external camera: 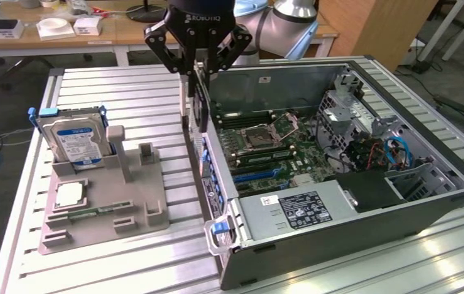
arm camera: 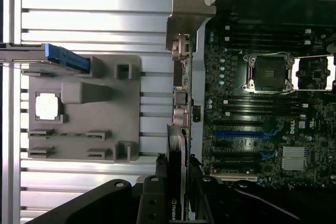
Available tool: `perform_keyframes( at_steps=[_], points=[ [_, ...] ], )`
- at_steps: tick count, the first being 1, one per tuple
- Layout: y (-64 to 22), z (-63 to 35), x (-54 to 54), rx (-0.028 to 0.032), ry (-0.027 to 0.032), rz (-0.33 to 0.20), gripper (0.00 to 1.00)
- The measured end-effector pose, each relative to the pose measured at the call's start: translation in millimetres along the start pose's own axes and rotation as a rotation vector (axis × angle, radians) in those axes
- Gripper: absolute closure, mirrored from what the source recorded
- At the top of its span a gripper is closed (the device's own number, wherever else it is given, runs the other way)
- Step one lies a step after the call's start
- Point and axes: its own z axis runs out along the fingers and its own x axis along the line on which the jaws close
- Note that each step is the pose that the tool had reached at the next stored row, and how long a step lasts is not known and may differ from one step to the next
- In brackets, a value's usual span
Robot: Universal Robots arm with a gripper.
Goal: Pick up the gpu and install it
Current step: 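Pick up the gpu and move the gpu toward the slot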
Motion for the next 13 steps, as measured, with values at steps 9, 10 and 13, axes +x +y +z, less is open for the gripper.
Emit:
perform_keyframes(
  at_steps=[9,10,13],
  points=[
    [-0.1,-0.1,-9.6,0.0000,0.0000,-0.001,0.74],
    [-0.1,-0.2,-10.6,0.0001,0.0001,-0.001,0.74],
    [-0.1,-0.2,-13.4,0.0000,0.0001,-0.001,0.74]
  ],
)
